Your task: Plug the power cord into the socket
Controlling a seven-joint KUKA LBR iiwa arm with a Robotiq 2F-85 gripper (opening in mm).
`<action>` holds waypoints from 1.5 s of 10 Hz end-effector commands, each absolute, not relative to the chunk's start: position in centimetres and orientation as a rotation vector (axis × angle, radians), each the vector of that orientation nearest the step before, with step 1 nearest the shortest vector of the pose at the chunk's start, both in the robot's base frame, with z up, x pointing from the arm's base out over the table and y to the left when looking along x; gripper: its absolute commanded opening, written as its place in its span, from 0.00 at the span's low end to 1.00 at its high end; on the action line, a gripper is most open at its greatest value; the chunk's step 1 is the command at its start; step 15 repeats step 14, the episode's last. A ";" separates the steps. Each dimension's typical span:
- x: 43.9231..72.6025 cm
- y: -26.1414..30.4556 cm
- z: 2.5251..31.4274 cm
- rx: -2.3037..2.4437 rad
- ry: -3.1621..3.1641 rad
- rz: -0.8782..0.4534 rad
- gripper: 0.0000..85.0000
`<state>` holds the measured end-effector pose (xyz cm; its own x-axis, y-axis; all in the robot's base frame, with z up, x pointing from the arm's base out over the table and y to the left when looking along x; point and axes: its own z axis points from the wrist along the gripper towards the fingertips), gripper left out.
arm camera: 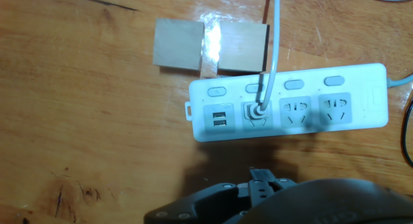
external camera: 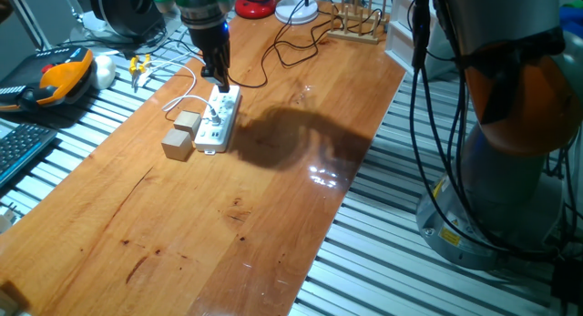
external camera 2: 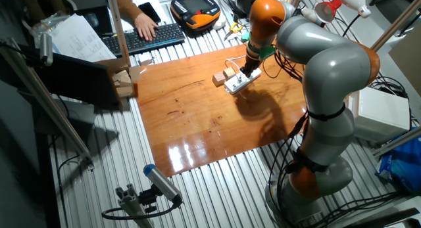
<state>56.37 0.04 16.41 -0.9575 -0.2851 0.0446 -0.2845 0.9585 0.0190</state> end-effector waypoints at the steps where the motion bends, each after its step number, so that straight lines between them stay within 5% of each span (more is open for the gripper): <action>1: 56.4 0.0 16.4 0.446 -3.063 -0.017 0.00; 15: 56.3 0.0 16.5 0.456 -3.071 -0.011 0.00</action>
